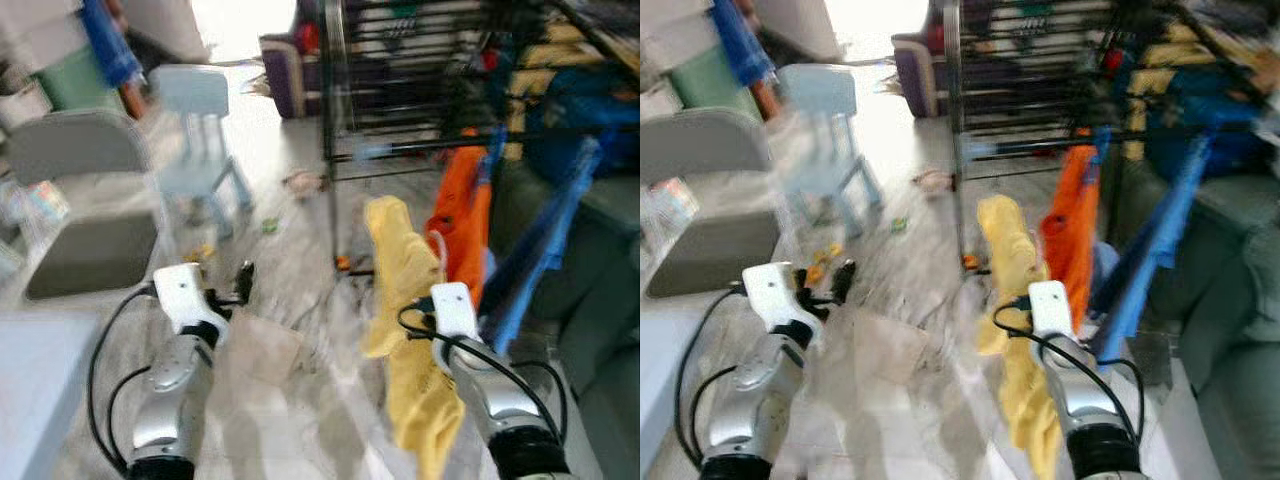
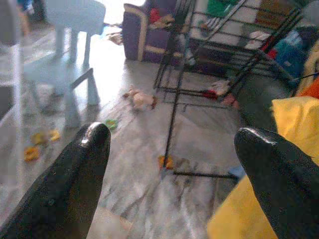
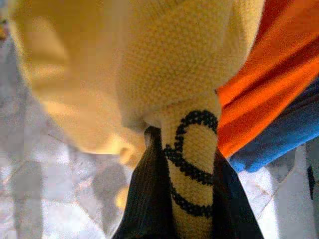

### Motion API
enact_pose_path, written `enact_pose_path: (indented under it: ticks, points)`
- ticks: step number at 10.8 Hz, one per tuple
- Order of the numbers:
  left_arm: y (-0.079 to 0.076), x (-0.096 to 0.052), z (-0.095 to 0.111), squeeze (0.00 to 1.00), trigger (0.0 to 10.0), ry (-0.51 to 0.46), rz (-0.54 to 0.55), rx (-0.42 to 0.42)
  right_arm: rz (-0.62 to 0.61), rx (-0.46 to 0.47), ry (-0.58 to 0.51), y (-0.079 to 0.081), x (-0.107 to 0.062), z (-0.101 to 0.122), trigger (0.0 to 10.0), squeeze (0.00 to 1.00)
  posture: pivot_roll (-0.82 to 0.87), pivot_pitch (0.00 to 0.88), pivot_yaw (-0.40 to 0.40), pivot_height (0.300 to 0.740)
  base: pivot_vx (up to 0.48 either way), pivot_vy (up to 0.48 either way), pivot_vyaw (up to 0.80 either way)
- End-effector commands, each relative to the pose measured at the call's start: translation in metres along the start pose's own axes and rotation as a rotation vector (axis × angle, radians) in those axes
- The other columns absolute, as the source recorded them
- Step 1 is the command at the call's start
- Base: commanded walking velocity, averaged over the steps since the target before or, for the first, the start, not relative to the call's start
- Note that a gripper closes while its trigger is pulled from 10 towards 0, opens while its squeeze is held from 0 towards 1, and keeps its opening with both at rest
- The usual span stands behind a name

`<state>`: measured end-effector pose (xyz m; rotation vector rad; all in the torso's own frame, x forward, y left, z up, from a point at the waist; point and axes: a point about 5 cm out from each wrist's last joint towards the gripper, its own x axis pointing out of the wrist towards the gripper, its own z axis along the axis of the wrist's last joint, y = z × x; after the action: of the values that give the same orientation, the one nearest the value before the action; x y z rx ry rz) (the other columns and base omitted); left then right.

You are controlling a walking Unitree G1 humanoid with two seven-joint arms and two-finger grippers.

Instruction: Hang hanger

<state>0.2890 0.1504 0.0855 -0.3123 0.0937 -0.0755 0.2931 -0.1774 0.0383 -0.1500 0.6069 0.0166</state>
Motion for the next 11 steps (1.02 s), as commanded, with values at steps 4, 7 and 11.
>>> enact_pose_path:
  ticks: [4, 7, 11]
  points:
    - [0.0, -0.003, -0.001, 0.0, 10.0, 0.014, -0.02, 0.002, -0.019, 0.0, -0.081, 0.001, -0.001, 0.02, 10.0, 0.0, -0.15, 0.0, 0.08, 0.74, 0.385, 0.281, 0.0]
    - [-0.005, -0.002, -0.005, 0.0, 10.0, 0.046, -0.05, 0.014, -0.066, 0.006, -0.087, -0.001, -0.002, 0.02, 10.0, 0.0, -0.15, 0.0, 0.076, 0.74, 0.104, 0.123, 0.0]
    - [-0.015, -0.001, -0.002, 0.0, 10.0, 0.041, -0.123, 0.002, -0.072, 0.017, -0.114, 0.005, -0.005, 0.021, 10.0, 0.0, -0.15, 0.0, 0.082, 0.74, 0.0, 0.0, 0.0]
